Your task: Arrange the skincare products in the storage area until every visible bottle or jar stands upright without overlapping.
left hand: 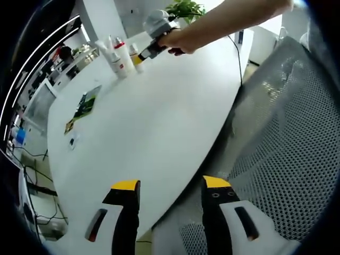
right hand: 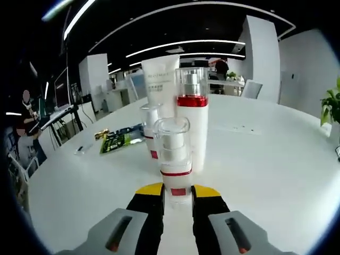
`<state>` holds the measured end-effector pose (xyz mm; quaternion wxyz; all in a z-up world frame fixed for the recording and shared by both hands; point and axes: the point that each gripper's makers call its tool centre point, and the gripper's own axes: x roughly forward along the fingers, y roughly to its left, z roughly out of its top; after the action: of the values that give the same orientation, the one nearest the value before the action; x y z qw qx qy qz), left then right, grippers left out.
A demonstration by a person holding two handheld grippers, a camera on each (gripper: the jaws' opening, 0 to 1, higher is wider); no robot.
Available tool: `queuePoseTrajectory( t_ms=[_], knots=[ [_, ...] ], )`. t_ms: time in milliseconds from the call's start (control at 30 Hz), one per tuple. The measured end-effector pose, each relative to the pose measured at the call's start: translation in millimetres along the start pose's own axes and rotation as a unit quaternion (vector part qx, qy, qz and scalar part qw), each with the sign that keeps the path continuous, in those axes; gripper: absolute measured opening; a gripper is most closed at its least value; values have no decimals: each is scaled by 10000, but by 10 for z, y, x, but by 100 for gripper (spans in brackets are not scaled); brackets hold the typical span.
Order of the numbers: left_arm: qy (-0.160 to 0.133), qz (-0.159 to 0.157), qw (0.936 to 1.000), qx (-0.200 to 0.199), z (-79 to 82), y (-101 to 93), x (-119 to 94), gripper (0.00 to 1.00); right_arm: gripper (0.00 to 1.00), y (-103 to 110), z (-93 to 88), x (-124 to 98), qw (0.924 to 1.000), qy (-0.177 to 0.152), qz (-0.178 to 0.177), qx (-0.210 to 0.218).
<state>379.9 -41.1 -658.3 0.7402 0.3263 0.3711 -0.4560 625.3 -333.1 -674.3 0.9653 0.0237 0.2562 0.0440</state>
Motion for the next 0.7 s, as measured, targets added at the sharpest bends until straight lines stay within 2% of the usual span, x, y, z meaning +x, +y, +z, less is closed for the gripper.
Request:
queuePoseTrajectory(
  t_ms=[500, 700],
  knots=[
    [9, -9, 10000, 1, -8, -2, -2, 42, 12, -101, 80, 91, 9993, -126, -277, 219],
    [6, -15, 10000, -14, -8, -2, -2, 42, 12, -102, 108, 133, 9994, -94, -305, 148]
  ],
)
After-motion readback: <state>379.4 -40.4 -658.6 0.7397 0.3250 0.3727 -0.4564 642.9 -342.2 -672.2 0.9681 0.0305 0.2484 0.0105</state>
